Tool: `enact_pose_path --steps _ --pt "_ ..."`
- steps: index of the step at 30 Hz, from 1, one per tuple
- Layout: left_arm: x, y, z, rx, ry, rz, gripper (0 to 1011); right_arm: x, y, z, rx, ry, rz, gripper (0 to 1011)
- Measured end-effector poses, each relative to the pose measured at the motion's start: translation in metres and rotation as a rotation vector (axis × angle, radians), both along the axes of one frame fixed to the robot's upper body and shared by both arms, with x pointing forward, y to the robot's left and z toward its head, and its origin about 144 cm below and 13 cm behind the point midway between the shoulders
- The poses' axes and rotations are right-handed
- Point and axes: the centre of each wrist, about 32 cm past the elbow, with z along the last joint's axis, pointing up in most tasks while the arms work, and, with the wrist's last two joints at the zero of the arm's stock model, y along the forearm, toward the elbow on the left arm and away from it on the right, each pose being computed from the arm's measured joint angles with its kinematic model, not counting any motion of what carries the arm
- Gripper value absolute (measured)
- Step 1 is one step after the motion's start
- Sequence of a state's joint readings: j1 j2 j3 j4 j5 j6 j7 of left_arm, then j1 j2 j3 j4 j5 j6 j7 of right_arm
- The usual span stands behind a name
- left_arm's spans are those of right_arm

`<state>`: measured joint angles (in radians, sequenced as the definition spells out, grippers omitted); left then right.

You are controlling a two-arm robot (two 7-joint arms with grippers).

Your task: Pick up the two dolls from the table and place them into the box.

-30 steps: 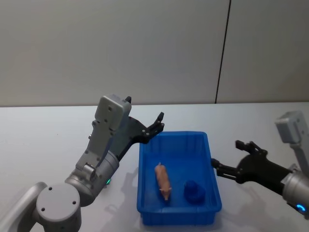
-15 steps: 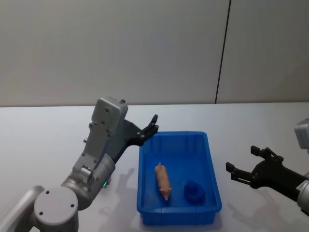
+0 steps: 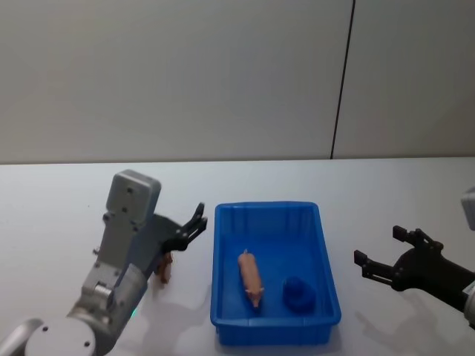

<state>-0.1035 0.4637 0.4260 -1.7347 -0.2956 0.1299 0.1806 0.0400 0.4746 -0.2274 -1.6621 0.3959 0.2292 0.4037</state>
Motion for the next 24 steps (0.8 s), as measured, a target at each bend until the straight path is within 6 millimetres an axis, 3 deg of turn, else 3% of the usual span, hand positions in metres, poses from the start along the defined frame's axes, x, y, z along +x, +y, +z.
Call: enact_pose_path --steps 12,24 --pt "-0.016 0.014 -0.018 -0.012 0.109 0.056 1001 -0.001 -0.002 -0.001 0.001 0.002 -0.004 1001" --pt "-0.009 0.027 -0.035 0.008 0.185 0.044 1001 -0.001 -0.002 0.0 0.001 0.002 -0.006 1001"
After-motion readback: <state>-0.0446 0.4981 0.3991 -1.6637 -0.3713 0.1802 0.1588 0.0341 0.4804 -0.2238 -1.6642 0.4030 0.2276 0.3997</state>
